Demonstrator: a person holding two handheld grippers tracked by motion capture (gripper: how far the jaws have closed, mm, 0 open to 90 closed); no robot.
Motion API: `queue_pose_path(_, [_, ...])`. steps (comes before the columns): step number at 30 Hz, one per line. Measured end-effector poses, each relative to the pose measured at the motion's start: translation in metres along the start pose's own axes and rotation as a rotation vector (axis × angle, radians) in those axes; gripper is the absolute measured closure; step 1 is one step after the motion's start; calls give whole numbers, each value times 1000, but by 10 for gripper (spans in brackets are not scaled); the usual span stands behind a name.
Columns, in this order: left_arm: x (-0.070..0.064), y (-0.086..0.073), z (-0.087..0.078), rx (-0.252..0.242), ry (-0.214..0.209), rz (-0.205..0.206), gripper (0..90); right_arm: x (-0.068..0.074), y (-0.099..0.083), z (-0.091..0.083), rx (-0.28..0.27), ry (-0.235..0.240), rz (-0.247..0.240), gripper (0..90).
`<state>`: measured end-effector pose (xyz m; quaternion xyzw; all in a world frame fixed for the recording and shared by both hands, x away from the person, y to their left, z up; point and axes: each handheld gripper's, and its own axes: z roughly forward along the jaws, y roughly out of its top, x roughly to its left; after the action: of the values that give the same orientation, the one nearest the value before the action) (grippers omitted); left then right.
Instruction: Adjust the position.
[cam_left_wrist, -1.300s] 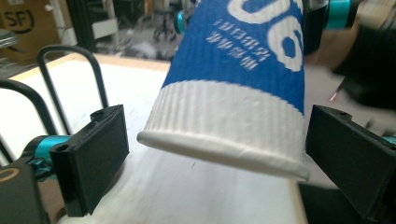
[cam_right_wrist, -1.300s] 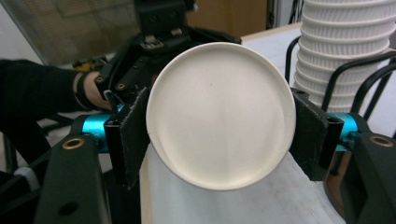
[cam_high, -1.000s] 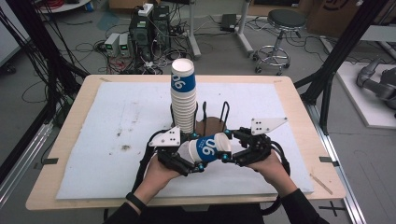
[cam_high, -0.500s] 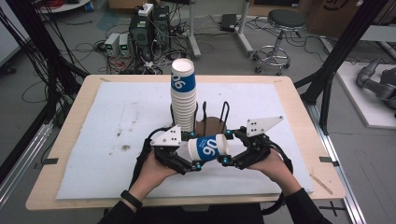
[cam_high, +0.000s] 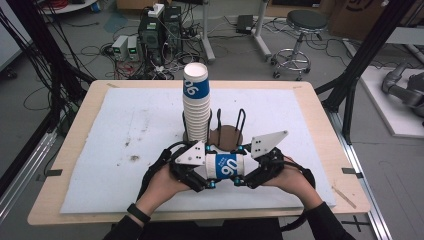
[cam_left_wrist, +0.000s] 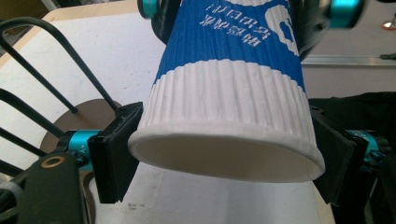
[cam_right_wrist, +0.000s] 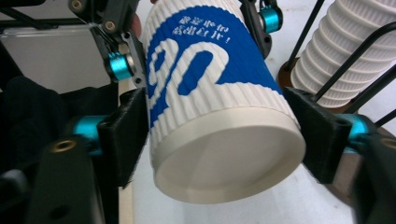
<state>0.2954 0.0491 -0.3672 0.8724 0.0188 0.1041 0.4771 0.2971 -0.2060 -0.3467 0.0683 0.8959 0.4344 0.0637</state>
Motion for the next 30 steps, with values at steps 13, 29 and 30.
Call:
queue_pose_path(13, [11,-16,-9,-348,-73,-202,96,-12,-16,-9,-192,89,99,295])
queue_pose_path(29, [15,-13,-12,-322,-131,-211,197,-13,-17,-11,-246,124,97,297])
queue_pose_path(30, [14,-10,-13,-295,-124,-192,201,-12,-17,-11,-230,127,97,295])
